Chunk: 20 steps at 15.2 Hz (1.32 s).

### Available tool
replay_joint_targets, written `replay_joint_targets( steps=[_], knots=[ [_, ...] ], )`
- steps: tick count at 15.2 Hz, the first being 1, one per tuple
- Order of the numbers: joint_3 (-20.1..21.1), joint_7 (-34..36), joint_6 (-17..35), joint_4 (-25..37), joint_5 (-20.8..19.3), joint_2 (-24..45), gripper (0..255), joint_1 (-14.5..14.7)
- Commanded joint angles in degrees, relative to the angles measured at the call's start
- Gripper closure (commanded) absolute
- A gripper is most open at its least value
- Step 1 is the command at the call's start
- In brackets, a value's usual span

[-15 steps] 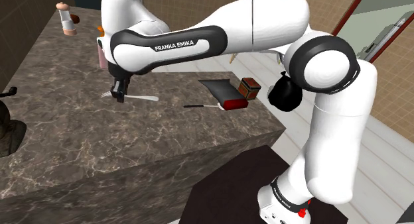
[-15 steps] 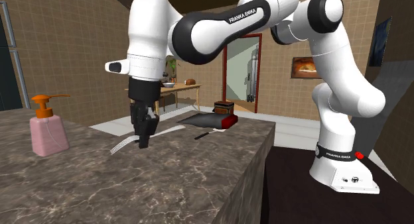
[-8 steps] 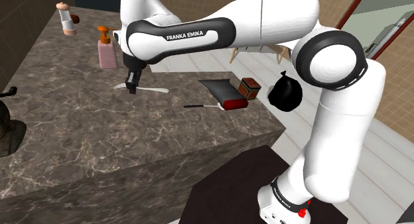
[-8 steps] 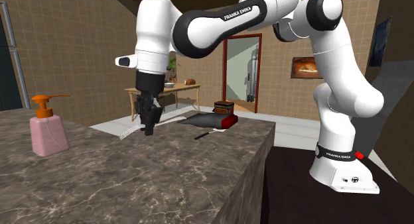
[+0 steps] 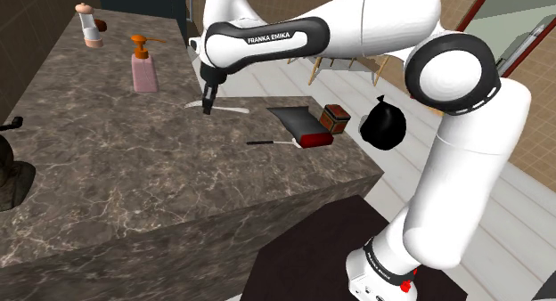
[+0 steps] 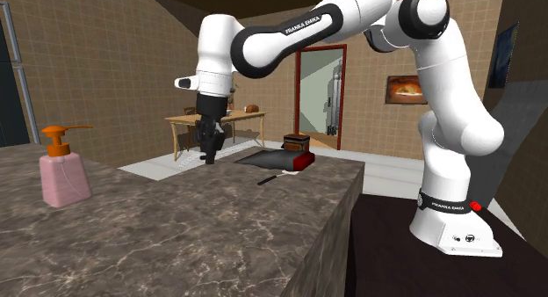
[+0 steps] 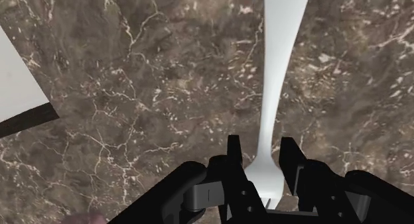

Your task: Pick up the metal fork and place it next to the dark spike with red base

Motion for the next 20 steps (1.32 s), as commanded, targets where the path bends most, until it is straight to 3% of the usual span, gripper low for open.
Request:
replay_joint_targets(
  steps=[1, 11, 20],
  knots=[
    [-0.61, -2.71, -0.01, 0.14, 0.66, 0.0, 255, -1.75],
    [-3.72, -15.69, -0.94, 3.03, 3.63, 1.77, 255, -10.26],
    [-6.15, -26.09, -4.39, 12.1, 5.56, 7.58, 255, -17.18]
  ],
)
